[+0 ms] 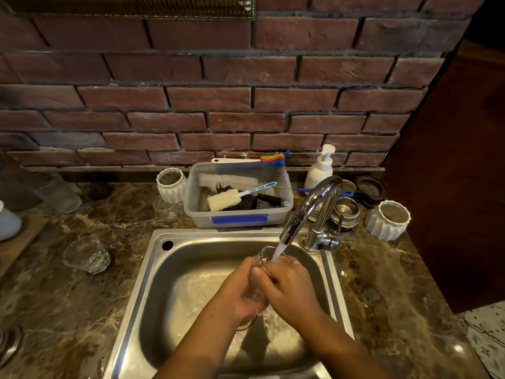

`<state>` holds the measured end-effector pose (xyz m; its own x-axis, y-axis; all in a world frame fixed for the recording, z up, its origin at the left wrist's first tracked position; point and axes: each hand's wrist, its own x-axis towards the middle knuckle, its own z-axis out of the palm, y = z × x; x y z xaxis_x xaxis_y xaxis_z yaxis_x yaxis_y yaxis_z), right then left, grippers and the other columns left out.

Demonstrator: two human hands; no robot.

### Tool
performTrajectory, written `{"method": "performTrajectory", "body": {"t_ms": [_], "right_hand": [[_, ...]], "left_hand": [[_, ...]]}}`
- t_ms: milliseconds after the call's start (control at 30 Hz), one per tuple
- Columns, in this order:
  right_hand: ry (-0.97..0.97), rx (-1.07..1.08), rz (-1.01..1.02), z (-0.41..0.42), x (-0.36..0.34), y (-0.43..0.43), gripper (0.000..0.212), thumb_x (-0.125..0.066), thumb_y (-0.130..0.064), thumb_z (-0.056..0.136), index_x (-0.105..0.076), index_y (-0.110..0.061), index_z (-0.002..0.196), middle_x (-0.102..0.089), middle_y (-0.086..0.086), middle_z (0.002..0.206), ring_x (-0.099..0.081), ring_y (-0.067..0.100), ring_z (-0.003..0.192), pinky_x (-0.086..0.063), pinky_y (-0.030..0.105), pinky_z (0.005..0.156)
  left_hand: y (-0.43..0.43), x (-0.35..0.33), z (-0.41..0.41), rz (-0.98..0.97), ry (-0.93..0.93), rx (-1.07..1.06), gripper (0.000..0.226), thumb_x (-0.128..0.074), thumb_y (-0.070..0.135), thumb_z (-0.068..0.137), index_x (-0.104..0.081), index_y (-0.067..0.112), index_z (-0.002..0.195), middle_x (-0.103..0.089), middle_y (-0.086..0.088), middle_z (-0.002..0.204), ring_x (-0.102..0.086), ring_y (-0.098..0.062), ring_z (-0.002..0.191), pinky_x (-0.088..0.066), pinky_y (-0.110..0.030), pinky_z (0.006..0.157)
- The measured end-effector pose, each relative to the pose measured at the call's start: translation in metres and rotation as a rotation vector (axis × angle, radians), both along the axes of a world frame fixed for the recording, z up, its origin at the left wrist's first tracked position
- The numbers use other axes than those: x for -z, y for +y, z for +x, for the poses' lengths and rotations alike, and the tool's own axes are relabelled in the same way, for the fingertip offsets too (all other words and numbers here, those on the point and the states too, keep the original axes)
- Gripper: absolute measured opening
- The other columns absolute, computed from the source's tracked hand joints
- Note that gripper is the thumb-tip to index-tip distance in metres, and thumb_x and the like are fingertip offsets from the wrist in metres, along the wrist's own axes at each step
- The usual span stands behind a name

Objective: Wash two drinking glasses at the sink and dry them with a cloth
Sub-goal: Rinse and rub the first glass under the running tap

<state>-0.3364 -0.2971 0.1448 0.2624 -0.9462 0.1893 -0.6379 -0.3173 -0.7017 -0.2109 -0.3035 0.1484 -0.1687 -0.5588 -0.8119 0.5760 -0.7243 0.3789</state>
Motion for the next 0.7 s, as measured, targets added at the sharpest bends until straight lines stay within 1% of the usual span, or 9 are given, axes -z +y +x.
{"method": "performTrajectory", "body": {"t_ms": [100,167,233,300,367,467,500,600,700], "right_hand": [[-0.219,0.101,0.332,0.005,-0.001,-0.002,0.036,-0.053,-0.046,0.096,-0.07,-0.024,0.074,-0.072,-0.003,0.067,-0.07,0.007,0.066,-0.059,0.03,0.069],[-0.499,0.23,0.649,0.009,-0.006,-0.005,0.028,-0.058,-0.036,0.098,-0.075,-0.016,0.088,-0.078,0.005,0.082,-0.075,0.016,0.081,-0.061,0.043,0.081],[-0.91,0.331,0.967,0.01,-0.009,-0.004,0.027,-0.056,-0.03,0.1,-0.073,-0.01,0.107,-0.078,0.012,0.1,-0.074,0.027,0.099,-0.059,0.047,0.088],[-1.114,0.405,1.037,0.011,-0.01,-0.003,0.029,-0.052,-0.028,0.102,-0.072,-0.008,0.113,-0.076,0.018,0.108,-0.071,0.034,0.108,-0.056,0.052,0.095],[-0.973,0.459,0.897,0.016,-0.012,-0.003,0.029,-0.053,-0.029,0.102,-0.074,-0.009,0.105,-0.077,0.017,0.1,-0.072,0.034,0.101,-0.056,0.052,0.096],[-0.465,0.366,0.453,0.019,-0.015,-0.003,0.032,-0.06,-0.035,0.097,-0.074,-0.012,0.081,-0.072,0.003,0.067,-0.072,0.02,0.068,-0.062,0.033,0.071],[-0.323,0.291,0.35,0.019,-0.015,-0.002,0.034,-0.059,-0.04,0.095,-0.072,-0.014,0.076,-0.07,0.001,0.063,-0.07,0.015,0.065,-0.062,0.034,0.067],[0.052,0.154,-0.039,0.01,-0.01,0.002,0.033,-0.053,-0.052,0.09,-0.07,-0.028,0.075,-0.073,-0.008,0.072,-0.063,0.001,0.082,-0.055,0.031,0.086],[0.132,0.032,-0.281,0.004,-0.002,0.004,0.028,-0.056,-0.051,0.088,-0.071,-0.03,0.077,-0.074,-0.013,0.072,-0.063,-0.004,0.075,-0.041,0.033,0.105]], "left_hand": [[-0.002,-0.001,-0.009,-0.148,-0.295,0.033,0.026,-0.06,0.032,0.098,-0.073,0.009,0.095,-0.071,-0.011,0.075,-0.066,-0.022,0.07,-0.056,-0.032,0.064],[0.0,-0.001,-0.014,-0.416,-0.634,0.056,0.021,-0.054,0.027,0.102,-0.068,0.014,0.094,-0.072,-0.012,0.088,-0.07,-0.025,0.08,-0.057,-0.038,0.069],[0.003,0.001,-0.013,-0.704,-0.952,0.105,0.016,-0.055,0.024,0.101,-0.067,0.02,0.092,-0.069,-0.004,0.093,-0.068,-0.018,0.088,-0.058,-0.036,0.078],[0.003,0.004,-0.01,-0.855,-1.117,0.162,0.014,-0.056,0.022,0.101,-0.068,0.024,0.094,-0.066,0.005,0.095,-0.063,-0.007,0.089,-0.054,-0.023,0.075],[0.005,0.003,-0.011,-0.824,-1.041,0.15,0.016,-0.054,0.021,0.102,-0.068,0.025,0.094,-0.068,0.006,0.091,-0.066,-0.007,0.086,-0.056,-0.02,0.071],[0.004,0.0,-0.015,-0.508,-0.641,0.002,0.023,-0.05,0.022,0.102,-0.069,0.019,0.088,-0.071,-0.002,0.075,-0.069,-0.012,0.064,-0.056,-0.027,0.052],[0.003,-0.002,-0.014,-0.372,-0.466,-0.023,0.023,-0.052,0.026,0.1,-0.069,0.015,0.089,-0.07,-0.005,0.071,-0.067,-0.013,0.056,-0.052,-0.027,0.046],[0.001,-0.006,-0.004,-0.049,-0.018,0.002,0.025,-0.072,0.029,0.084,-0.076,0.006,0.093,-0.074,-0.013,0.076,-0.073,-0.022,0.059,-0.058,-0.032,0.052],[0.001,-0.003,0.002,0.007,0.146,0.03,0.023,-0.081,0.022,0.072,-0.077,0.004,0.084,-0.072,-0.012,0.077,-0.072,-0.026,0.064,-0.06,-0.034,0.055]]}}
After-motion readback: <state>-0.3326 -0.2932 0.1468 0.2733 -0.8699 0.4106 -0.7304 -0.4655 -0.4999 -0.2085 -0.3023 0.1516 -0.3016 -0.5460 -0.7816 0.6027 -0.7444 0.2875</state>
